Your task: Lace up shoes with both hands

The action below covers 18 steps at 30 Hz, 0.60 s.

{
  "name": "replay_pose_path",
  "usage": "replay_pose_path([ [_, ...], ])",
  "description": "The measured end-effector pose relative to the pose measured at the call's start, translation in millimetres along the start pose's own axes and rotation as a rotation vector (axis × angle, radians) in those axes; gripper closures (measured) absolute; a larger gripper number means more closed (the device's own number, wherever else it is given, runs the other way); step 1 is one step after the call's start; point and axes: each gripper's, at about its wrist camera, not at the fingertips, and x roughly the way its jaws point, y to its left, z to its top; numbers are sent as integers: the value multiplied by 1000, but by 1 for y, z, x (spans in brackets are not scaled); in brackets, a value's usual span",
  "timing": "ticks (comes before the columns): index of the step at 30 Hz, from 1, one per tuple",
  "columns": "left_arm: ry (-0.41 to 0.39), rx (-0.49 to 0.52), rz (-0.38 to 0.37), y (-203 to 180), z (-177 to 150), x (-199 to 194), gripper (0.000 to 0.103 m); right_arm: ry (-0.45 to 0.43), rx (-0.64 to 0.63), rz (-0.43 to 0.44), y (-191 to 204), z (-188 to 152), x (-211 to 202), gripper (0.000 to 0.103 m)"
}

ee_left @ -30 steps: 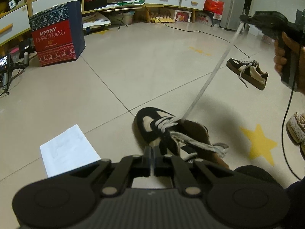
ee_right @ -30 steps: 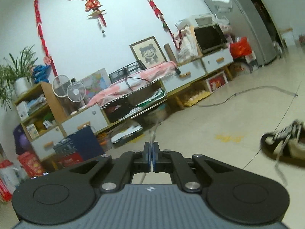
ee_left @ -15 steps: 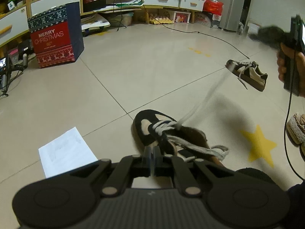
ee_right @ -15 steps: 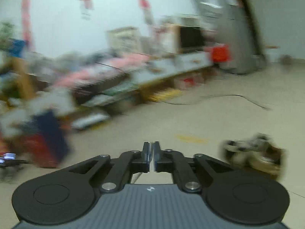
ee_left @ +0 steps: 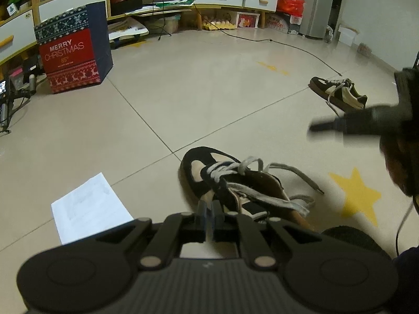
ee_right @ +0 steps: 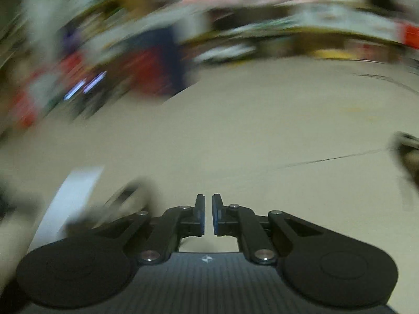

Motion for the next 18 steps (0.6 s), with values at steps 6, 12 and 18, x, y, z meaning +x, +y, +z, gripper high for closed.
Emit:
replay_pose_path([
  [6, 4, -11, -2, 3, -2, 1, 94, 169, -272, 181, 43, -27, 6, 69],
  [12, 11, -10, -12, 1, -4, 3, 93, 263, -389, 220, 62, -45, 25, 66],
  [18, 23, -6, -17, -1, -6, 5, 91, 278, -472, 159, 73, -45, 38, 99],
])
